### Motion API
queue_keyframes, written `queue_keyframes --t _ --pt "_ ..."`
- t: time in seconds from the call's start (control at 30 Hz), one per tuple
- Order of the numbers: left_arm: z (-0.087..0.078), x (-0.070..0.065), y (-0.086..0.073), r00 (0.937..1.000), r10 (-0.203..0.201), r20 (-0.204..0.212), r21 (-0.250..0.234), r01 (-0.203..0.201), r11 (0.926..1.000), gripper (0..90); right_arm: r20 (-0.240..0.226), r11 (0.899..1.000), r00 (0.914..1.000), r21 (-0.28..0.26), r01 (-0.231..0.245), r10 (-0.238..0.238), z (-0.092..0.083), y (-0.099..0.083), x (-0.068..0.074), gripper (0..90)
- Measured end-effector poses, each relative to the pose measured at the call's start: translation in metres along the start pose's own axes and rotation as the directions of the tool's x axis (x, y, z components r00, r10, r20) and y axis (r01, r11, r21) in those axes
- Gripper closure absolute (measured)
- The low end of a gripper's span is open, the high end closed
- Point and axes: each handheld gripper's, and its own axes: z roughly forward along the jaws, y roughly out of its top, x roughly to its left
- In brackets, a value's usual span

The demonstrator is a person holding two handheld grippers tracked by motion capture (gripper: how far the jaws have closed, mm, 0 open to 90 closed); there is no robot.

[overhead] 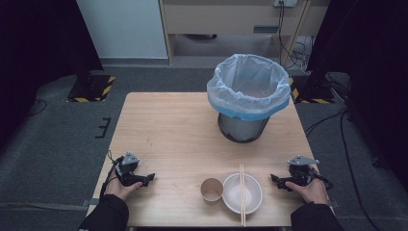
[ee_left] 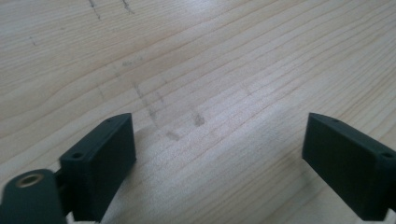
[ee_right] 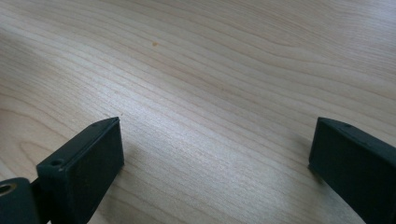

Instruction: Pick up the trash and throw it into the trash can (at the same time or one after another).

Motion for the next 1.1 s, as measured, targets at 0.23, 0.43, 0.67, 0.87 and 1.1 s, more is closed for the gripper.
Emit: queue_keyframes --t 0.23,0.43,0.67,0.87,1.1 --pt "-0.012 0.000 0.008 0.9994 -0.033 0.001 -0.080 0.033 0.9963 16.2 0.023 1.000 0.9996 0.003 -0.019 0.019 -0.002 -0.001 -0.003 4.6" --pt "-0.026 -0.003 0.017 0.9968 -0.077 -0.022 -0.178 0.072 0.9813 18.1 0.025 1.000 0.9994 0.002 -0.022 0.022 -0.002 -0.001 -0.003 4.6" --pt "-0.041 -0.008 0.025 0.9939 -0.088 -0.066 -0.256 0.069 0.9643 17.4 0.030 1.000 0.9991 -0.004 -0.029 0.029 -0.001 -0.002 -0.003 3.8" --pt "-0.052 -0.021 0.034 0.9967 -0.081 -0.006 -0.334 0.074 0.9397 22.0 0.035 0.999 0.9988 -0.010 -0.033 0.034 -0.001 -0.002 -0.004 3.1" --pt "-0.059 -0.046 0.046 0.9991 -0.032 0.028 -0.388 0.041 0.9210 24.0 0.033 0.999 0.9991 -0.015 -0.028 0.029 -0.001 -0.003 -0.004 3.0"
